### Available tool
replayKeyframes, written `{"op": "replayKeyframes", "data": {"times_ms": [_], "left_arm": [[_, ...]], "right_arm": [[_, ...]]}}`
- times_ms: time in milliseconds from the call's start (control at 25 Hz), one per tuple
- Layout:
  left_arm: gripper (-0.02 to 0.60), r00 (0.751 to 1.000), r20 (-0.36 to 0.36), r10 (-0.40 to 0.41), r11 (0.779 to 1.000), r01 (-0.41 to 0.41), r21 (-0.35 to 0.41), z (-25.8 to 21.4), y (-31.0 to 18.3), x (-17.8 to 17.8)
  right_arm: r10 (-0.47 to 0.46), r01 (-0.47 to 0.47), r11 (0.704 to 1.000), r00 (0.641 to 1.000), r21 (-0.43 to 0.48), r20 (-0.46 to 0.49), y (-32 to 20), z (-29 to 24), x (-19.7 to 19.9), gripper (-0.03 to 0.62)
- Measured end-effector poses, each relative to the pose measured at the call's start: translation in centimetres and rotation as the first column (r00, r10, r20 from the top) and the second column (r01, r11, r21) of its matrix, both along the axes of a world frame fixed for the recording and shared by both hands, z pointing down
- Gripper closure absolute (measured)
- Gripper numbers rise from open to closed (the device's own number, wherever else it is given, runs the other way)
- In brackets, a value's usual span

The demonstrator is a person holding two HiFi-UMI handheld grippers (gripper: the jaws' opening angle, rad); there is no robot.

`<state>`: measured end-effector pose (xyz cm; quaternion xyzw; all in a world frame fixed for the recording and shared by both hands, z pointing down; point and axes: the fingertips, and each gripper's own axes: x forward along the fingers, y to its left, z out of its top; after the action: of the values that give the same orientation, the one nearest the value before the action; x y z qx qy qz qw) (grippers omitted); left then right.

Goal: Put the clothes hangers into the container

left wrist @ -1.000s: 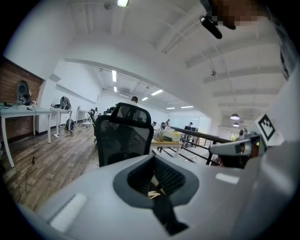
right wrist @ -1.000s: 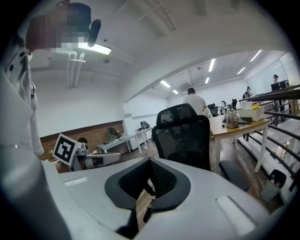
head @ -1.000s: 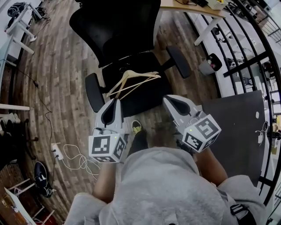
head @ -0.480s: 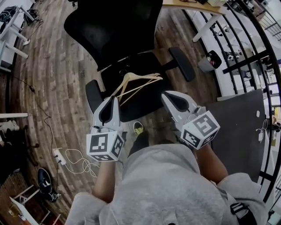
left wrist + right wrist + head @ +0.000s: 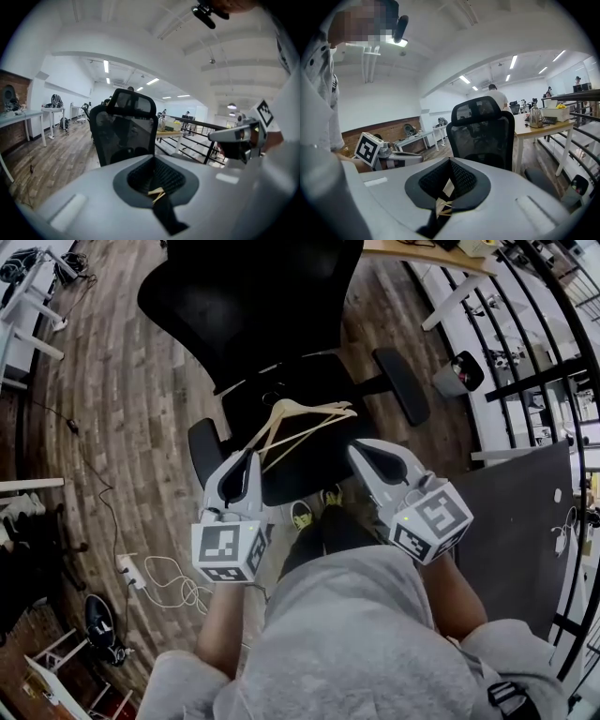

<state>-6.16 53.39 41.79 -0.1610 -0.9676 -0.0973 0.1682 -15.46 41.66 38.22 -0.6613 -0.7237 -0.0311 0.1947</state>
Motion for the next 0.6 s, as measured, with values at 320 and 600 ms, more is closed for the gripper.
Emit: {"op": "replayKeyframes", "data": {"times_ms": [320,600], "left_arm": [[0.571,0.982,-0.181,0.051,0.999,-0.054,-0.010,4.4,1.8,-5.1],[0.571,0.900,-0.422,0.111,0.979,-0.173,-0.111,10.1,5.3,-11.9]], "right_arm": [[-0.020,0.018,1.000,0.996,-0.023,-0.089,2.1,2.0,-4.6,0.595],[-0.060,0.057,0.998,0.988,-0.027,-0.143,5.6,4.5,-9.9,0.595]]}}
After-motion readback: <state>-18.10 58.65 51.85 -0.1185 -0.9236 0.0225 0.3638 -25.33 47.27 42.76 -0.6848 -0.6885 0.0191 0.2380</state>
